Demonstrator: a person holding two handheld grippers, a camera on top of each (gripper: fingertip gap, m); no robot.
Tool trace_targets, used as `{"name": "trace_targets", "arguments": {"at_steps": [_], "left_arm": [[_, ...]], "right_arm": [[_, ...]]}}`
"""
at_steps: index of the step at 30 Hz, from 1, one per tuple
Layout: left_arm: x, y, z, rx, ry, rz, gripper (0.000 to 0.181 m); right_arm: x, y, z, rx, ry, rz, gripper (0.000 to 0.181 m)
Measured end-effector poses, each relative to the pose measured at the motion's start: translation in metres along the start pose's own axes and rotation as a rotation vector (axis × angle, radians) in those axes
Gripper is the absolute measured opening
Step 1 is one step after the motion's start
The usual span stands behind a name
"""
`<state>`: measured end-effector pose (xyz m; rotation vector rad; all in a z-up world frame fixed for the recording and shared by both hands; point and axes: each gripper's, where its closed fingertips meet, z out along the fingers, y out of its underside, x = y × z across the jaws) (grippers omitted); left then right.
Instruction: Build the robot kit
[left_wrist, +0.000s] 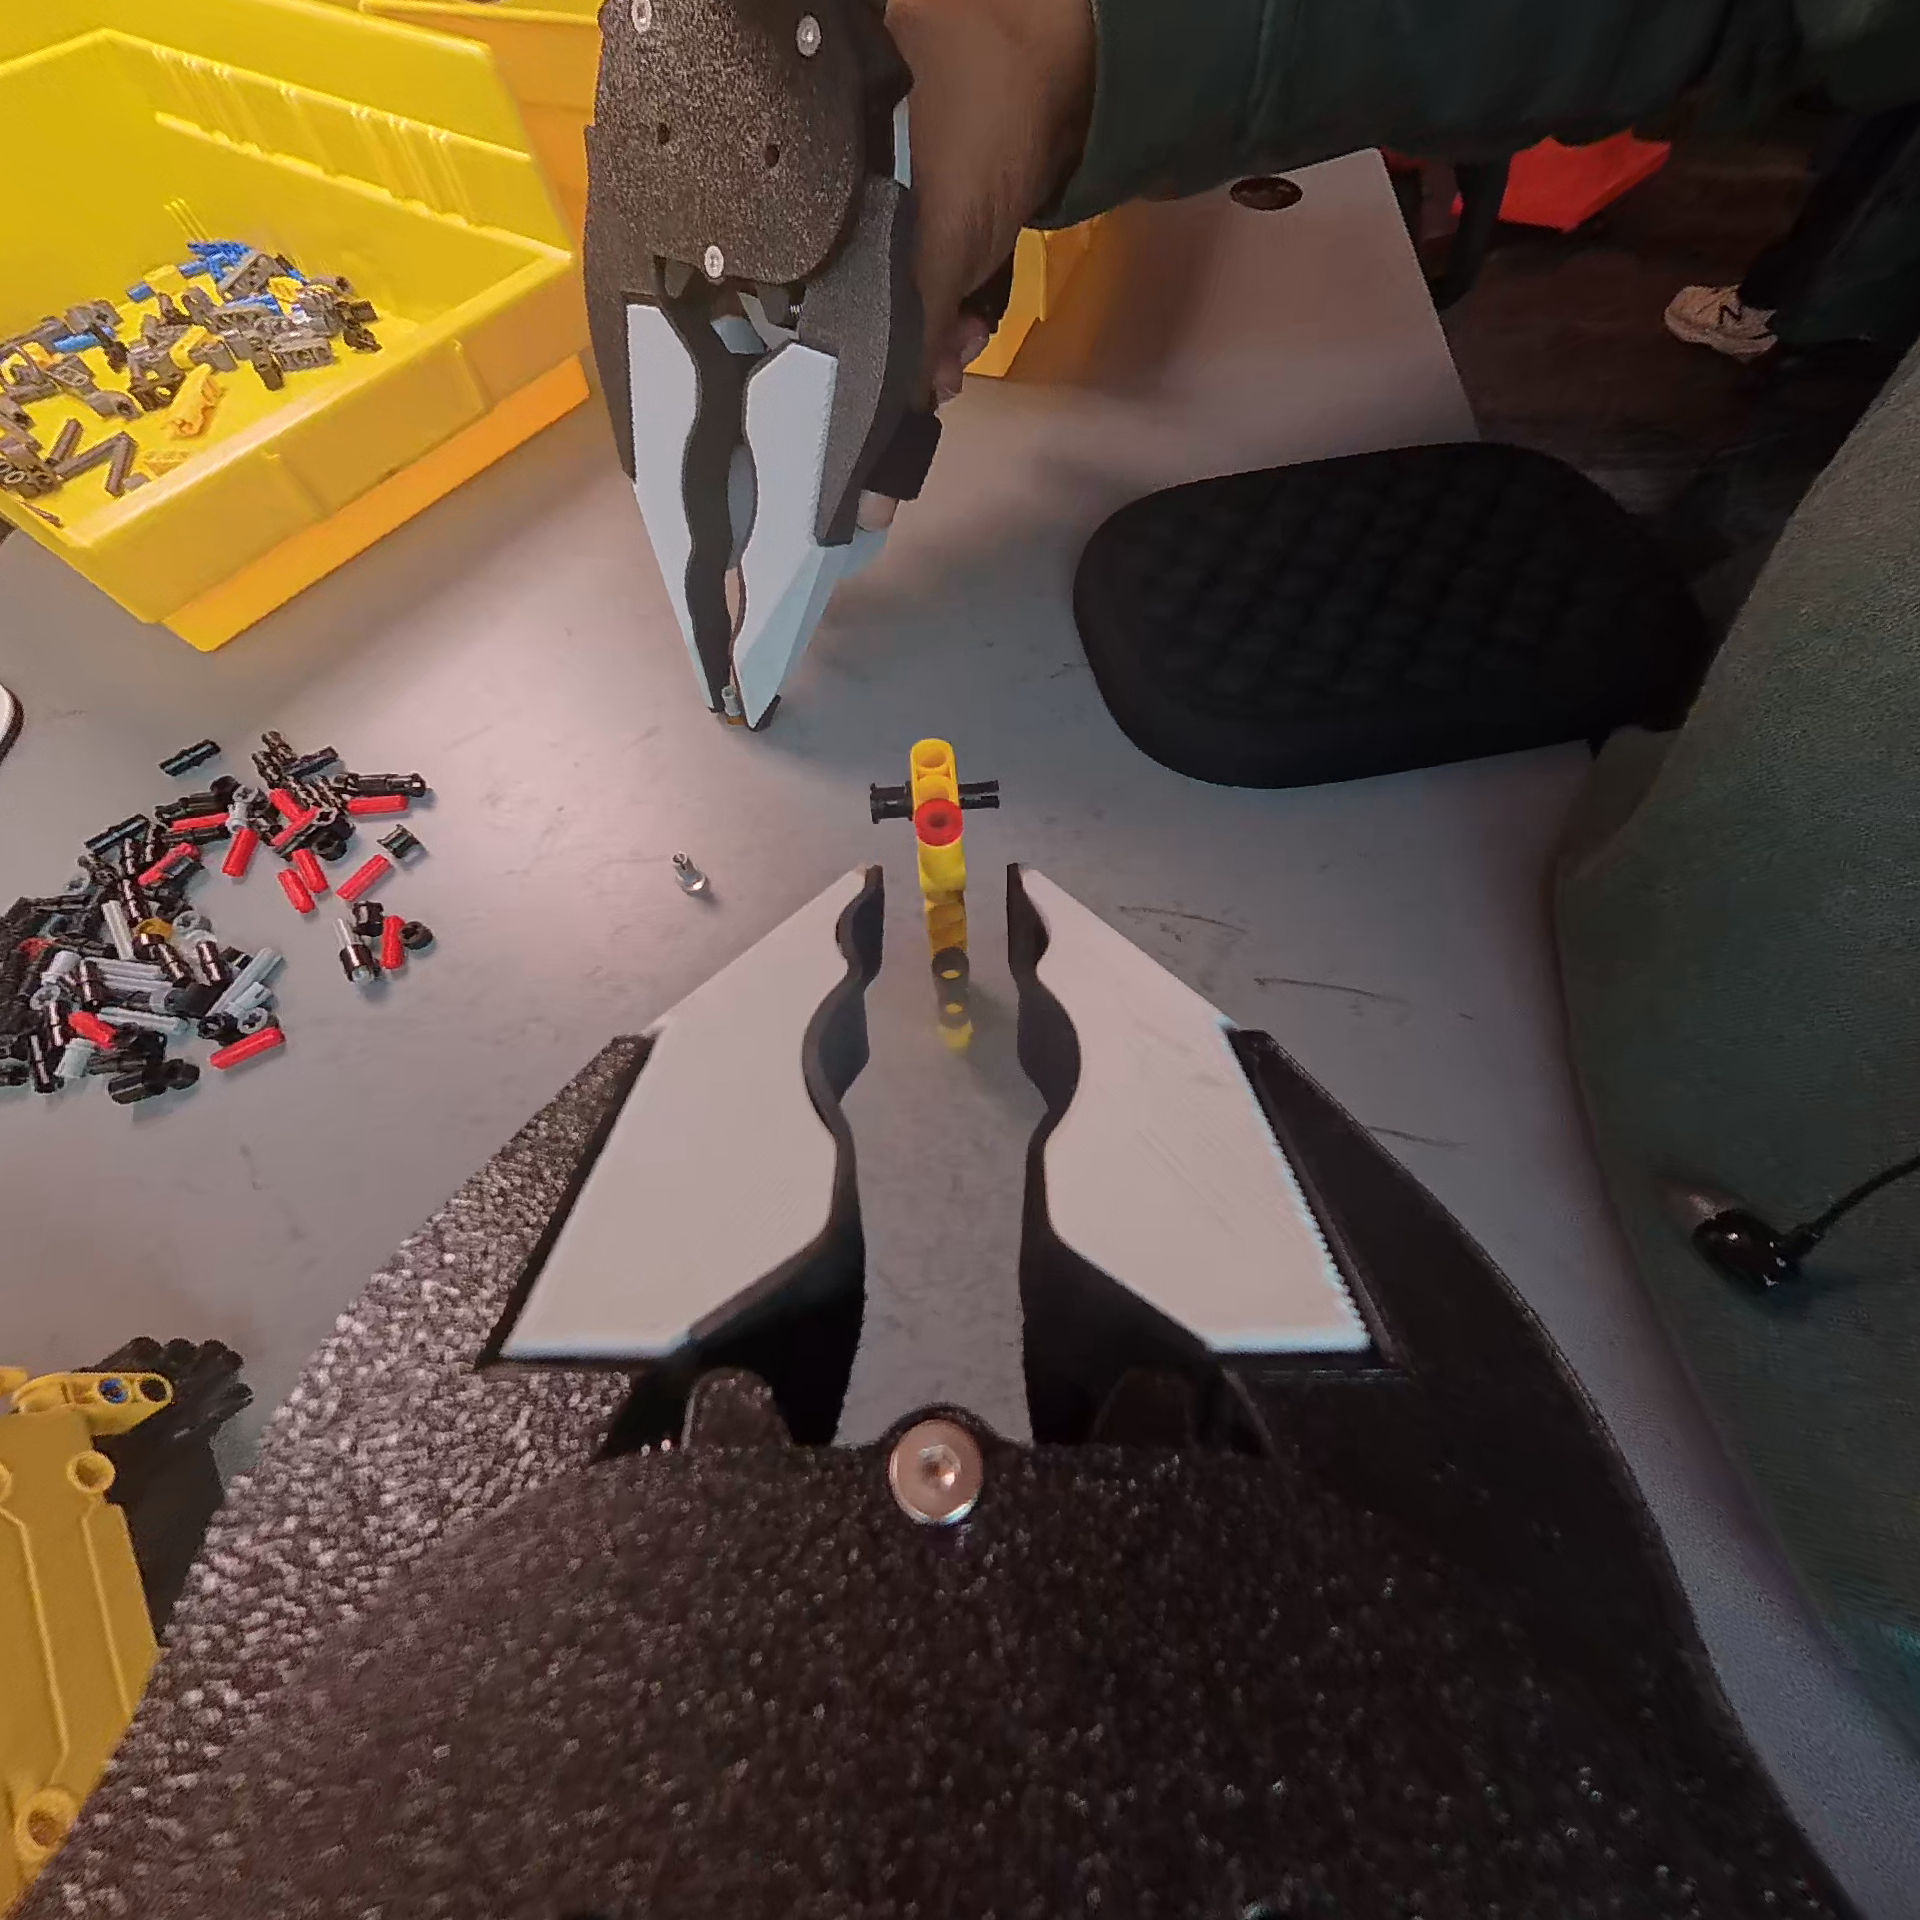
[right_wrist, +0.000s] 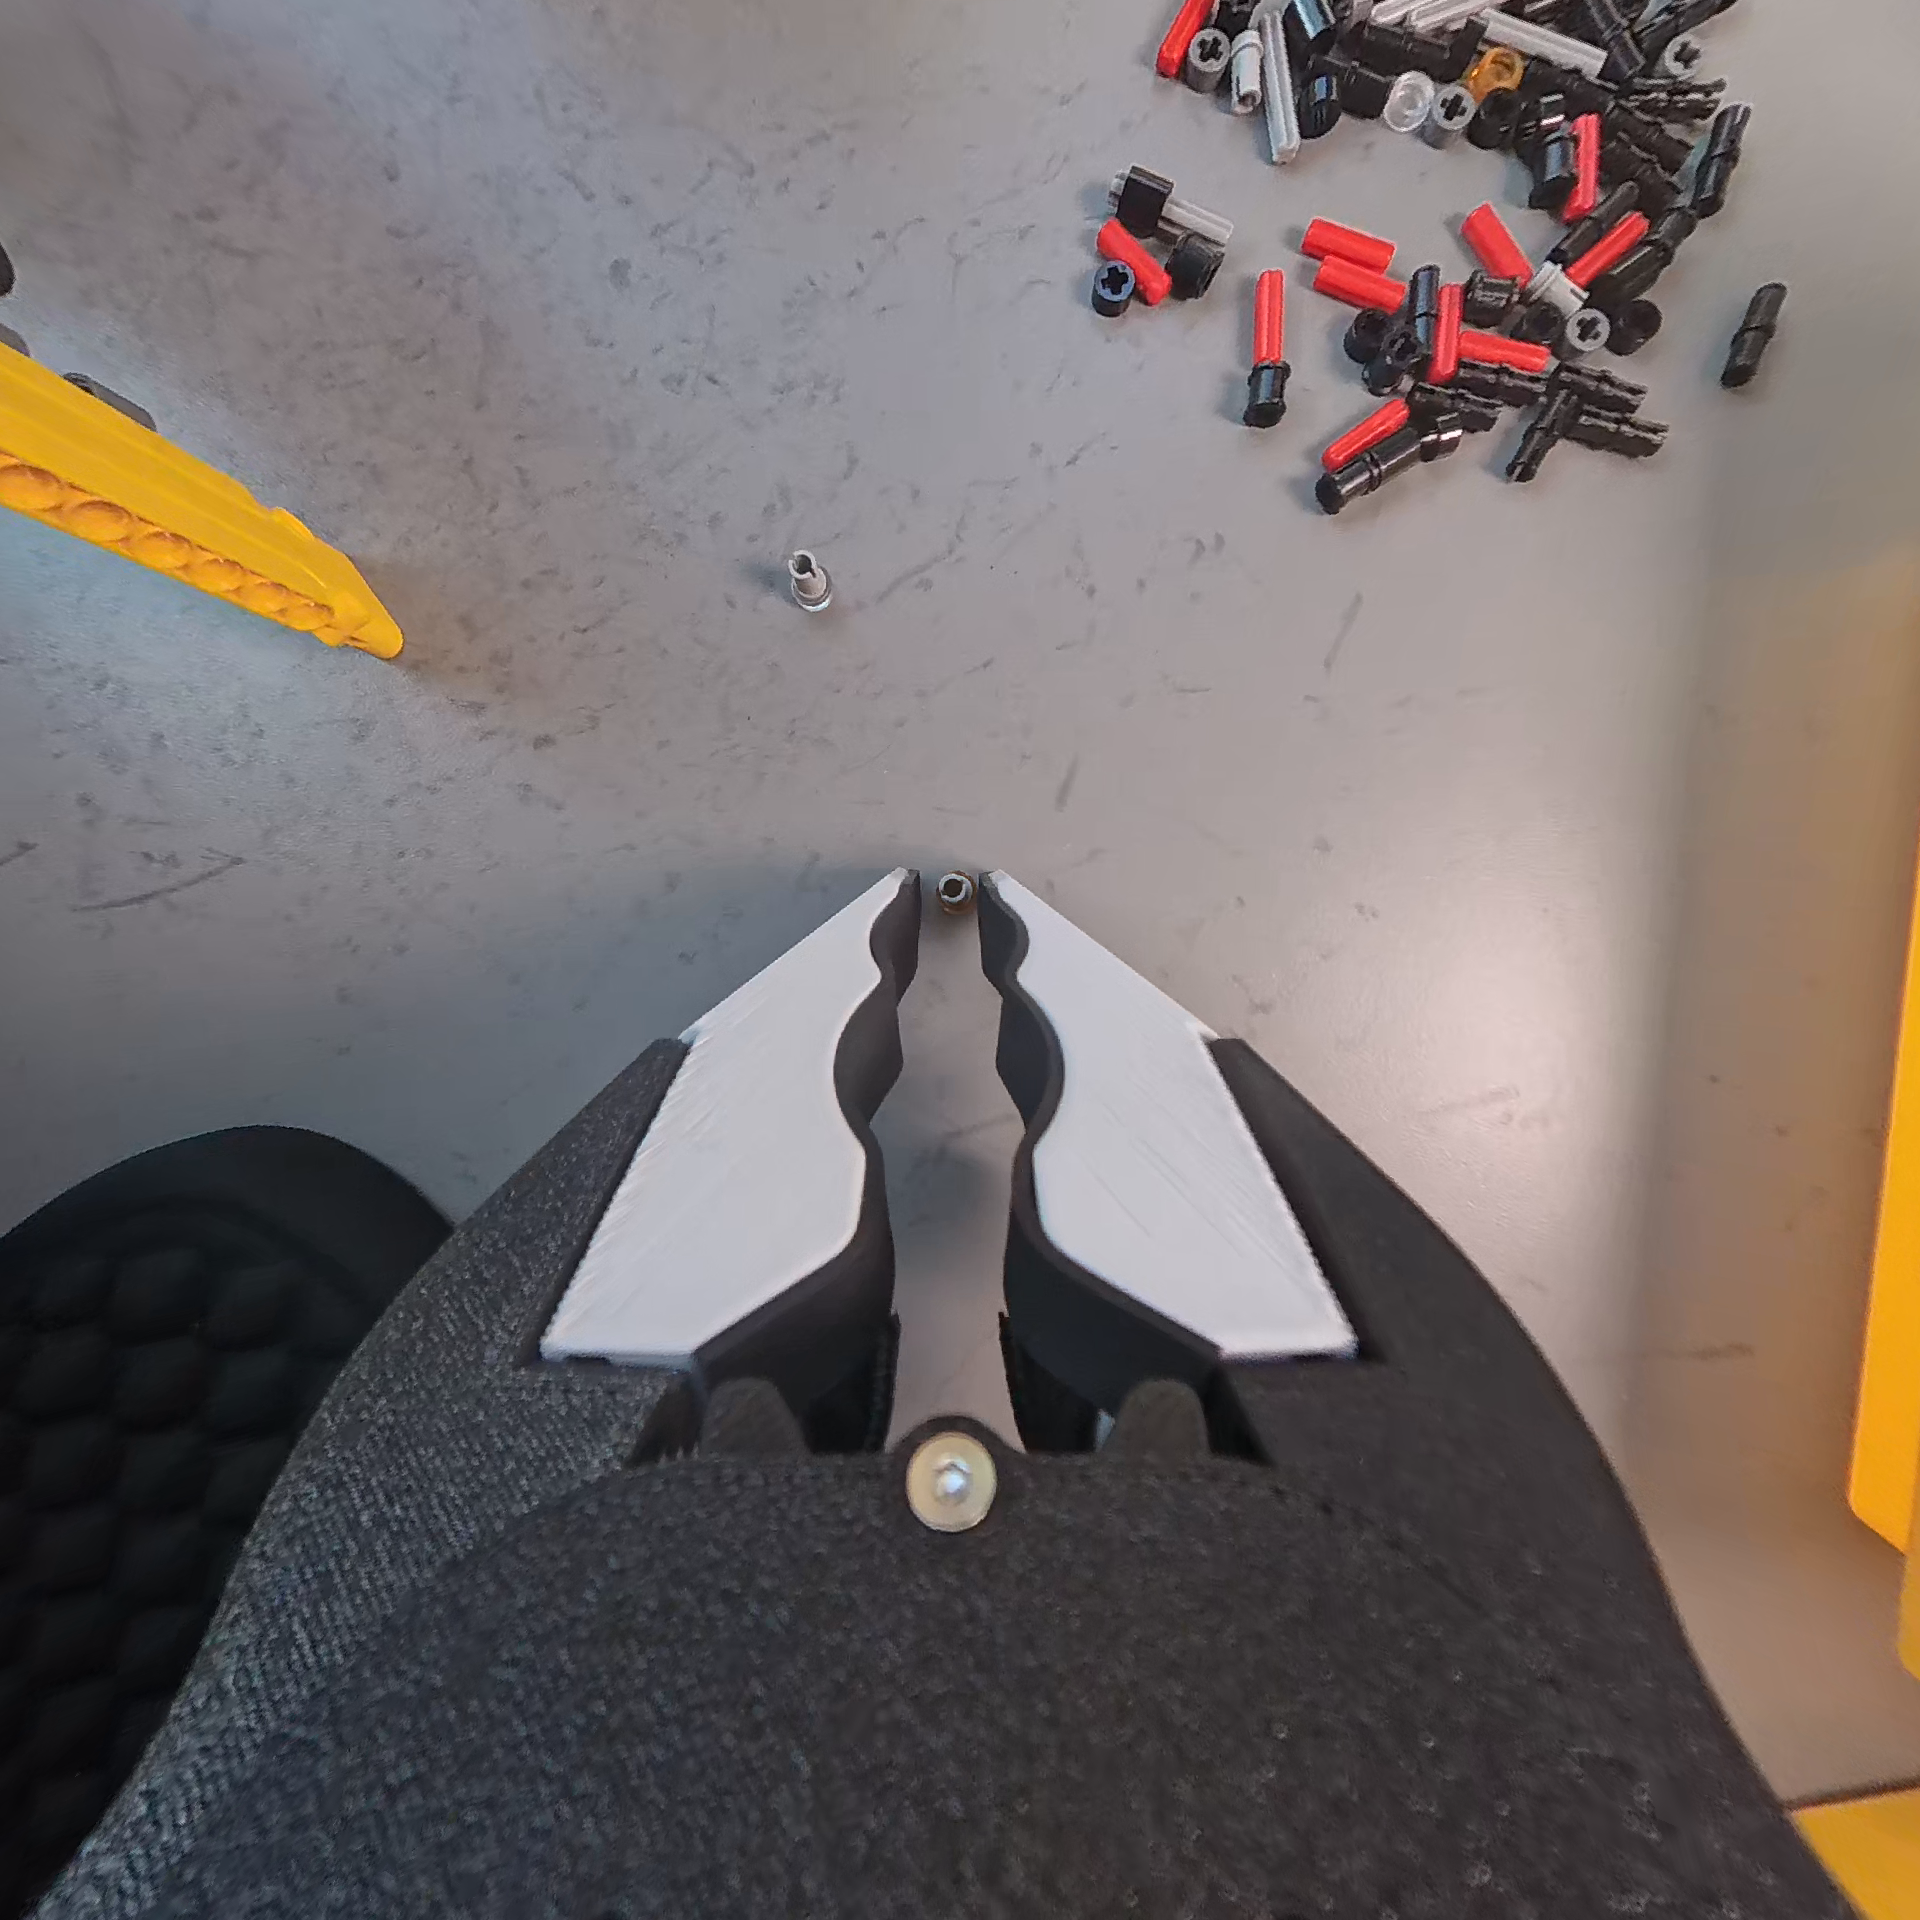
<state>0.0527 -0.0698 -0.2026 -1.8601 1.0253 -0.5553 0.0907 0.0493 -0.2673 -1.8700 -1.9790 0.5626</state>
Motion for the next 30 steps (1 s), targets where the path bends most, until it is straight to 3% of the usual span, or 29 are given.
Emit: {"name": "trace_targets", "arguments": {"at_steps": [11, 16, 21, 25, 30], "left_arm": [[-0.004, -0.01, -0.017, 0.061, 0.029, -0.045, 0.033], [-0.01, -0.032, -0.041, 0.225, 0.079, -0.149, 0.029], [-0.016, -0.056, -0.051, 0.42, 0.157, -0.36, 0.016], [-0.015, -0.069, -0.054, 0.529, 0.245, -0.492, 0.0], [-0.01, -0.073, -0.058, 0.549, 0.271, -0.489, 0.0]], "right_arm": [[-0.001, -0.004, -0.002, 0.031, 0.023, -0.05, 0.007], [-0.027, -0.053, -0.04, 0.312, 0.037, -0.214, 0.007], [-0.075, -0.101, -0.089, 0.576, 0.023, -0.363, 0.007], [-0.107, -0.126, -0.101, 0.668, 0.006, -0.463, 0.007], [-0.123, -0.142, -0.098, 0.706, 0.01, -0.541, 0.007]]}}
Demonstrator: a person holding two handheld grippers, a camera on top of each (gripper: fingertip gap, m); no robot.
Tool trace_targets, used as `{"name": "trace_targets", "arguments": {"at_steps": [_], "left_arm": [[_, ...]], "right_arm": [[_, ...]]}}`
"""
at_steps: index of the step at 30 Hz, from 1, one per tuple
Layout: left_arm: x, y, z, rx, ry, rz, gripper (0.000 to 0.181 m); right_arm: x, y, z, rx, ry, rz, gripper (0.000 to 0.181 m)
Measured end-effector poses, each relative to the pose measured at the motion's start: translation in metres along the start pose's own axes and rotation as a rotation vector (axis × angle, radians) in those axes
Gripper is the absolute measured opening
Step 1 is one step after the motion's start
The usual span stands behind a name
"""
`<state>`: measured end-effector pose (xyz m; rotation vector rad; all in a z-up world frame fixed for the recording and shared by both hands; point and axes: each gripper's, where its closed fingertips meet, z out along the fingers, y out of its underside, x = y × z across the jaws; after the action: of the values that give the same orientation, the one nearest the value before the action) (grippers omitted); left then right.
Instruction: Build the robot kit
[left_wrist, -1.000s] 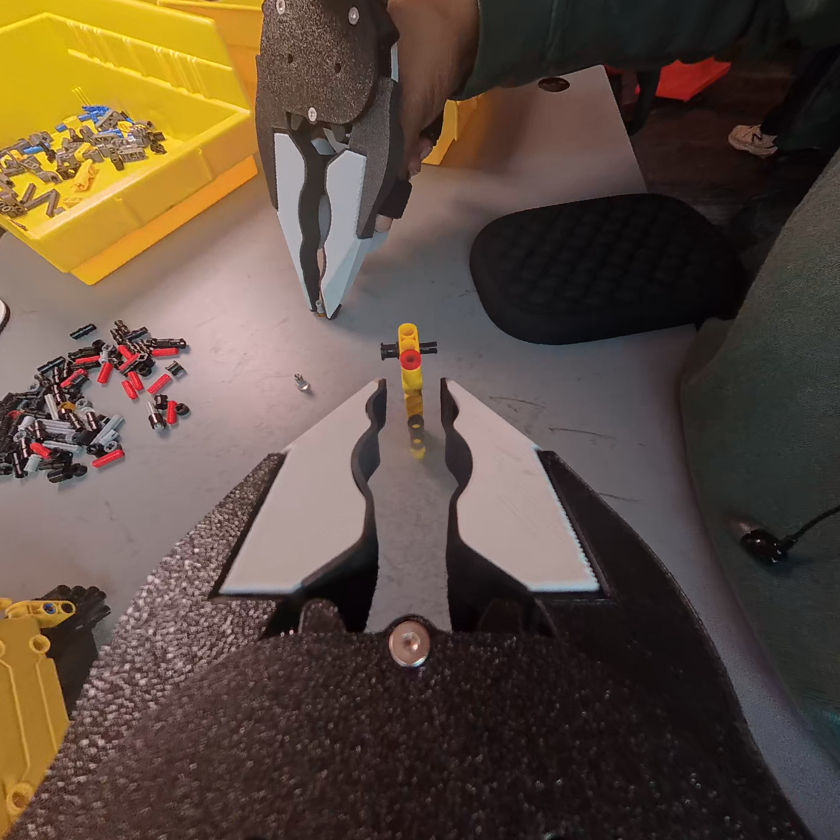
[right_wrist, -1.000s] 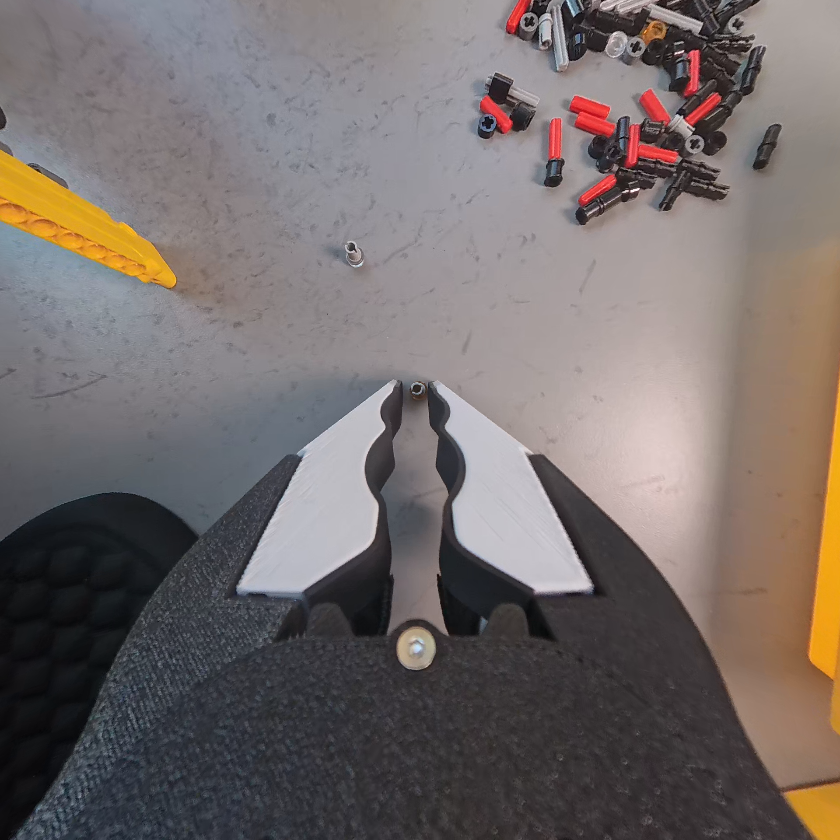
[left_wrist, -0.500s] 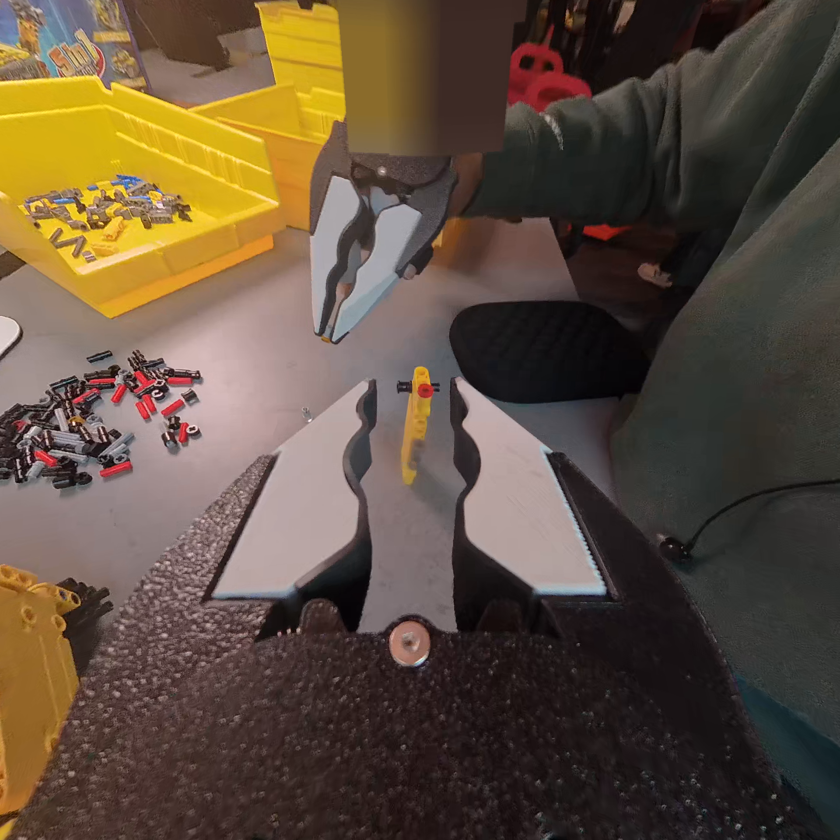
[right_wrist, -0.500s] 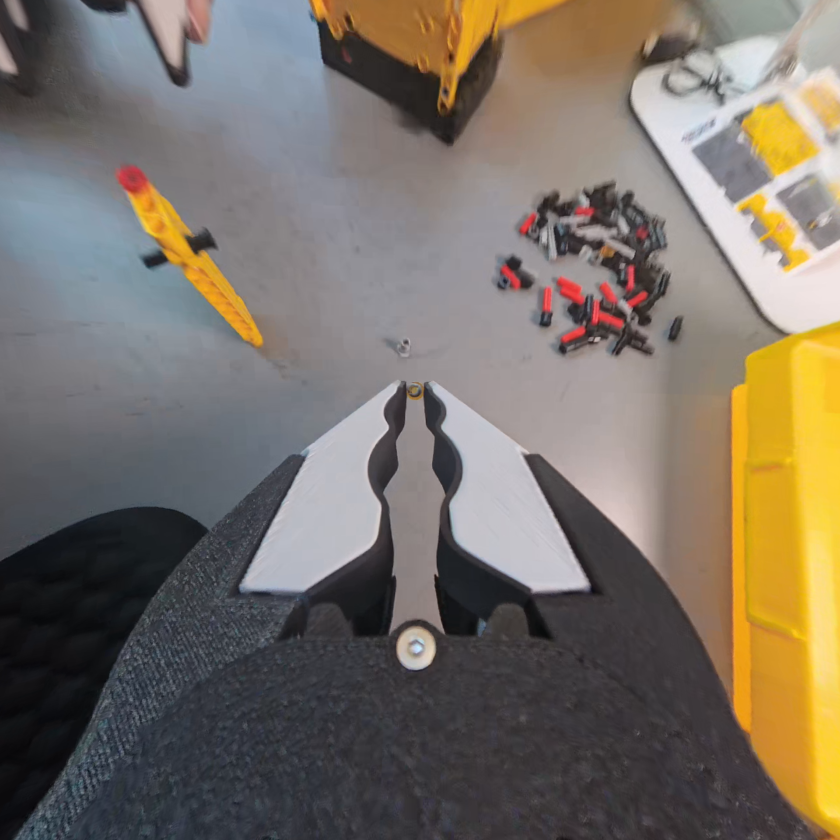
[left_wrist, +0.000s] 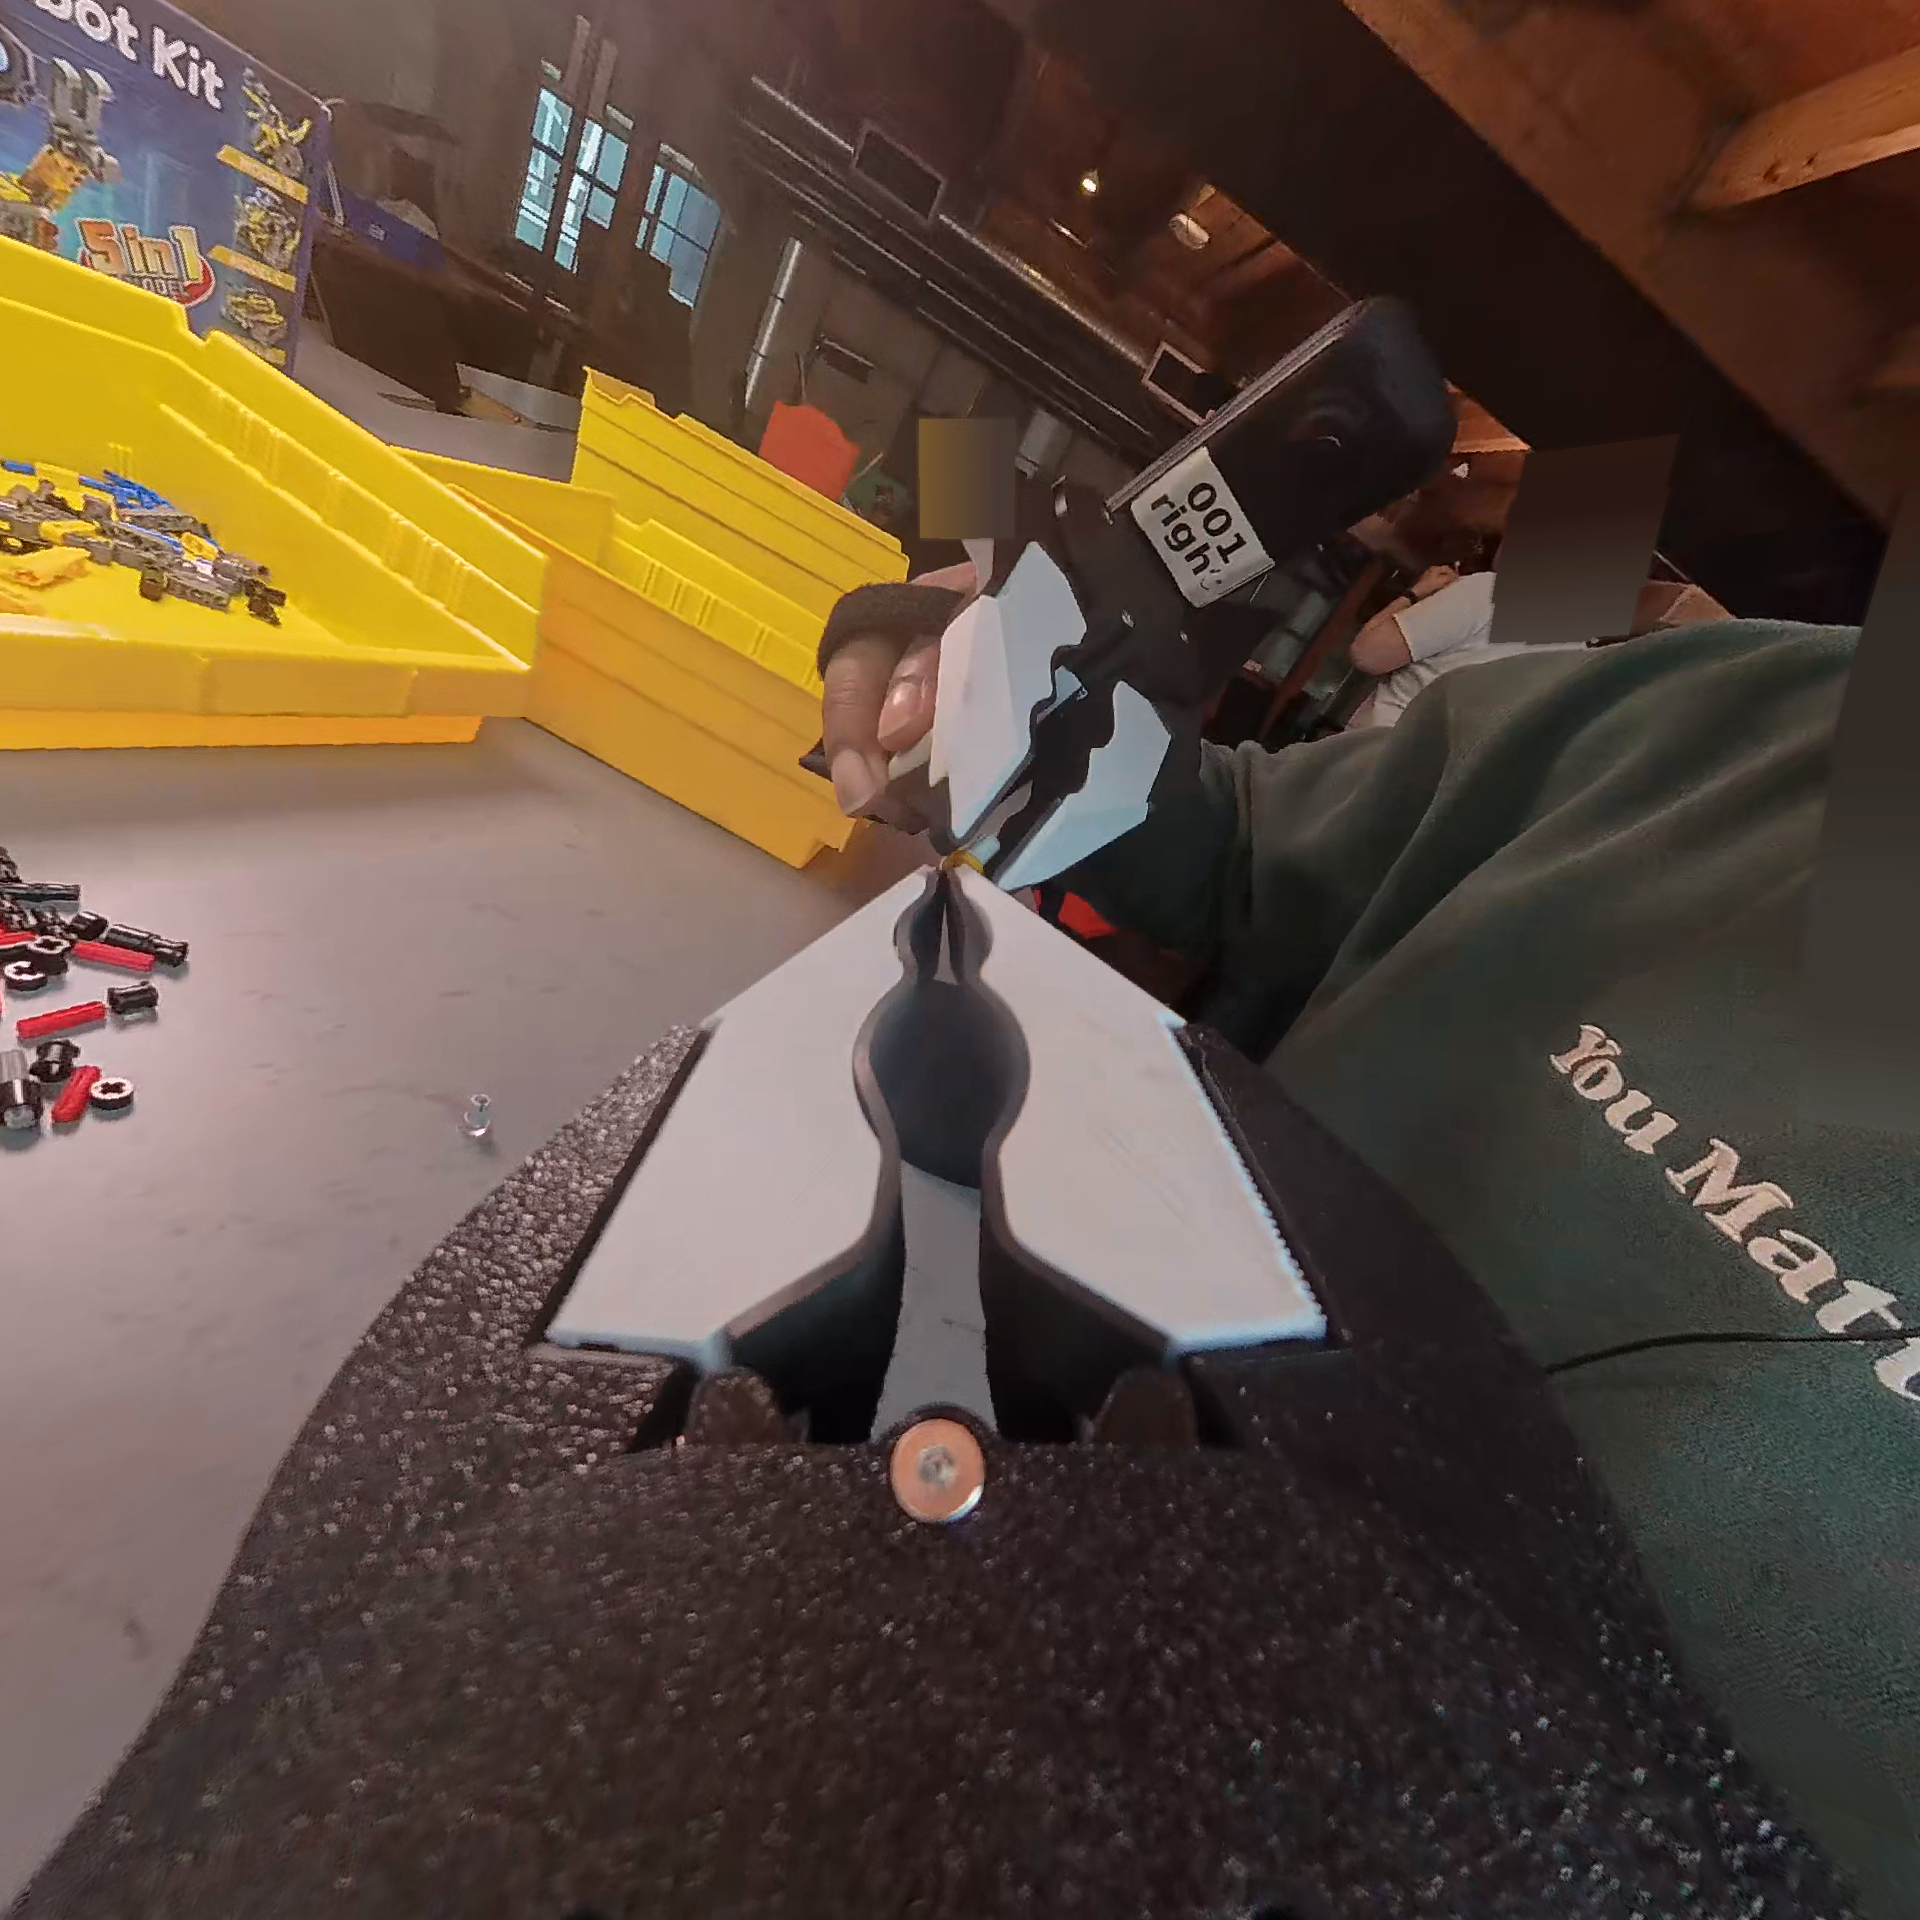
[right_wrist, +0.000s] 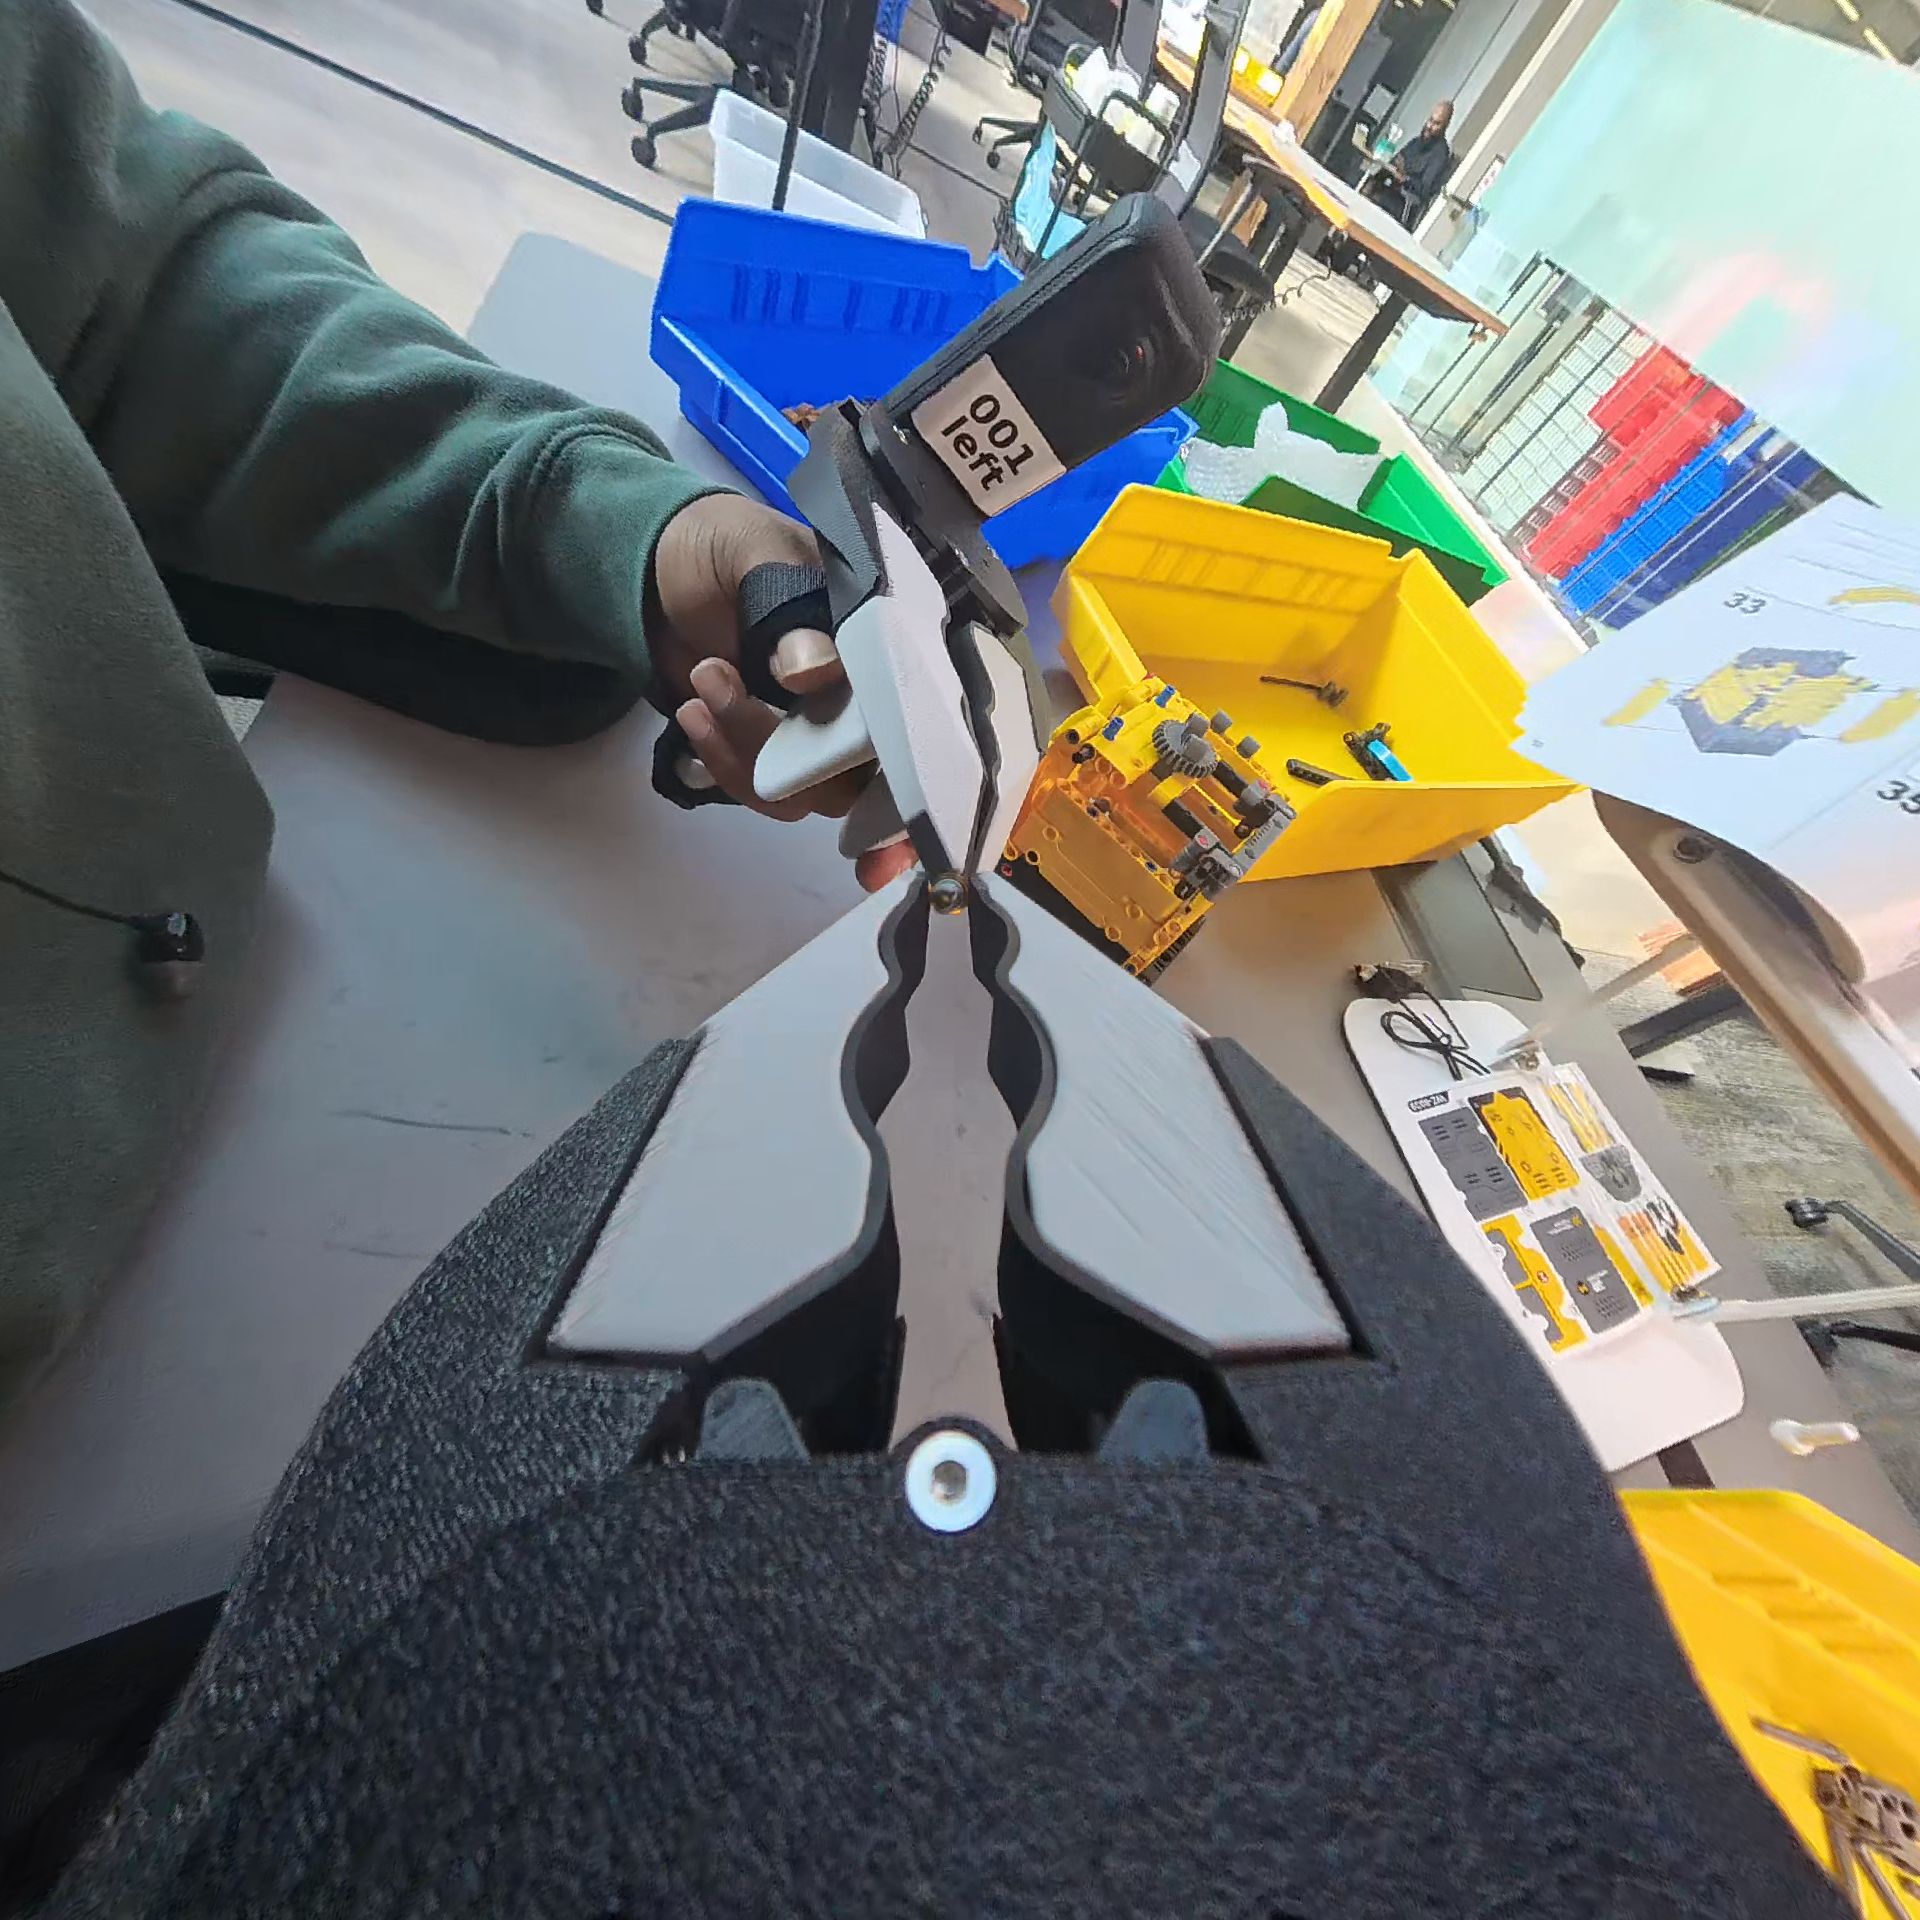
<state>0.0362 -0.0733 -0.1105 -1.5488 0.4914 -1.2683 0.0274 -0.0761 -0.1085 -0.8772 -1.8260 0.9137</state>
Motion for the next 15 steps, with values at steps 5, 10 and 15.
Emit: {"name": "trace_targets", "arguments": {"at_steps": [5, 10, 15], "left_arm": [[-0.0012, 0.0, -0.0009, -0.005, -0.015, 0.013, 0.0], [-0.0065, 0.0019, -0.0016, -0.007, -0.028, -0.001, 0.002], [-0.0003, -0.0073, -0.0056, 0.073, 0.091, -0.13, 0.018]], "right_arm": [[-0.0001, -0.0053, 0.0026, 0.013, -0.009, -0.004, 0.007], [0.0019, 0.0, 0.0042, 0.015, -0.003, 0.008, 0.007], [0.007, -0.0069, 0.0022, 0.095, 0.01, 0.056, 0.007]]}}
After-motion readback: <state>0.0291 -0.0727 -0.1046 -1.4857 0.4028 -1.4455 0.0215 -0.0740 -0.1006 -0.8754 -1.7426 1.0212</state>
